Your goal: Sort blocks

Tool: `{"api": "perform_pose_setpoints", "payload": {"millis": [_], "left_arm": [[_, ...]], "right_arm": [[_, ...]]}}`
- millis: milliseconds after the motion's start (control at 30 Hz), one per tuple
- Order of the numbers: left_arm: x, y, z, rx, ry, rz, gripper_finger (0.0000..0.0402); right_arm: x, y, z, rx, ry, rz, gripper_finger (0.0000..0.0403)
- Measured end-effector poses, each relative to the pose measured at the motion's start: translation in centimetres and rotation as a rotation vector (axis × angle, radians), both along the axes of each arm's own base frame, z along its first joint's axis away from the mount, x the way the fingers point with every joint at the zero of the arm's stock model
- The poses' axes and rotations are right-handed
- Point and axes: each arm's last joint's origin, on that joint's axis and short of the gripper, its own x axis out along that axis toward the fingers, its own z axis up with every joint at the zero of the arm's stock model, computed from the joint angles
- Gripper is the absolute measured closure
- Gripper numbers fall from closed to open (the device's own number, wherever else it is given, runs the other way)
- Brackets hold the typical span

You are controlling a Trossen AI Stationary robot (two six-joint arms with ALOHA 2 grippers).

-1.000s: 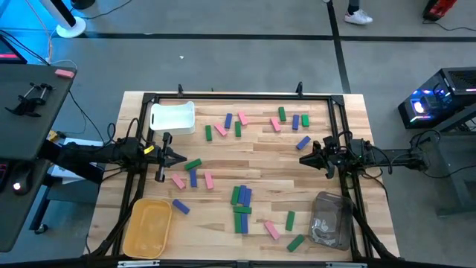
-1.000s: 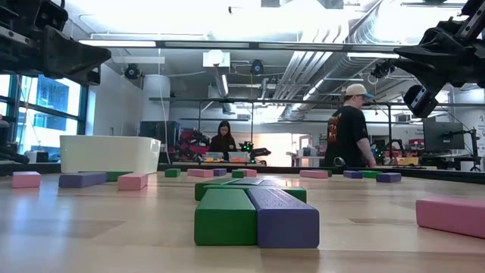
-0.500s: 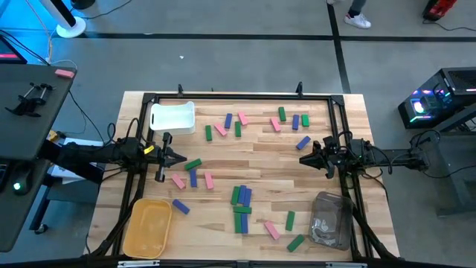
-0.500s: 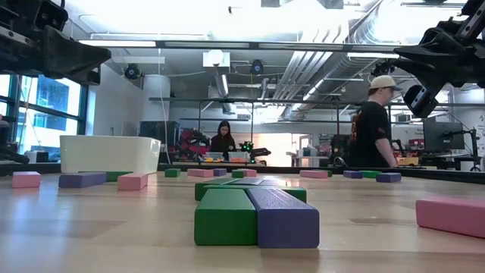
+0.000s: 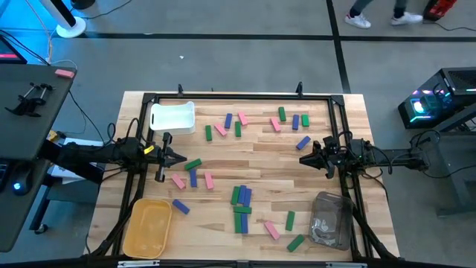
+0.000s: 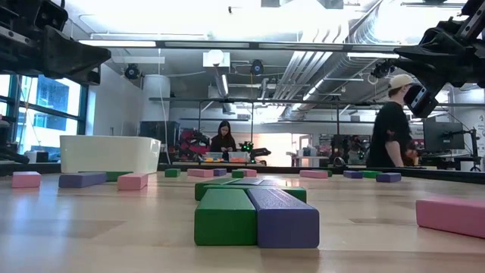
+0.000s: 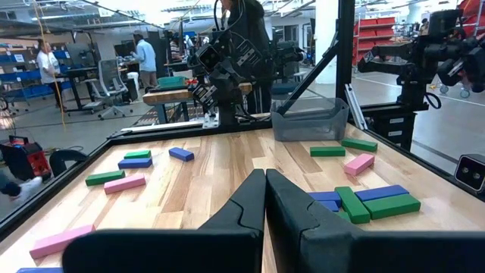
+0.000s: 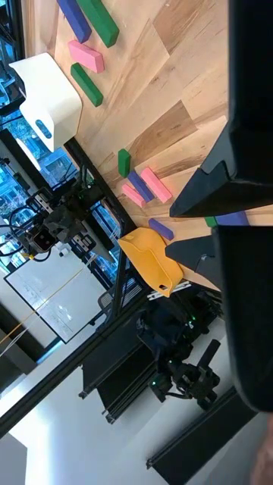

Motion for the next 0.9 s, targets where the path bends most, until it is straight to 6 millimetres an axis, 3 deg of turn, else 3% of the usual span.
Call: {"api": "perform_pose_setpoints", "payload": {"millis": [133, 200, 333, 433, 500, 567, 667, 900], "left_arm": [[0.0, 0.0, 0.0, 0.000, 0.000, 0.000, 0.0401], [0.0, 0.0, 0.0, 0.000, 0.000, 0.000, 0.0401], [0.0, 0.0, 0.0, 0.000, 0.000, 0.000, 0.0401], [0.0, 0.0, 0.0, 0.000, 0.001, 0.000, 0.0401], [0.0, 0.0, 0.0, 0.000, 0.001, 0.000, 0.0401], [0.0, 0.0, 0.0, 0.000, 0.002, 0.000, 0.0401], [0.0, 0.0, 0.0, 0.000, 0.004, 0.000, 0.0401], [0.0, 0.0, -0.1, 0.000, 0.006, 0.000, 0.0401]], "right_arm": [[0.0, 0.0, 0.0, 0.001, -0.004, -0.012, 0.0402], [0.0, -0.2, 0.5, 0.080, -0.049, -0.066, 0.0402], [-0.4, -0.8, 2.7, 0.404, -0.297, -0.215, 0.0402], [-1.2, -0.7, 5.2, 0.444, -0.537, -0.117, 0.0402], [-1.4, -0.2, 7.7, 0.410, -0.601, -0.016, 0.0402], [-0.6, 0.3, 9.9, 0.371, -0.500, 0.020, 0.0402], [2.4, 1.7, 11.7, 0.314, -0.145, 0.045, 0.0402], [10.2, 7.3, 12.2, 0.453, 0.601, 0.097, 0.0402]]}}
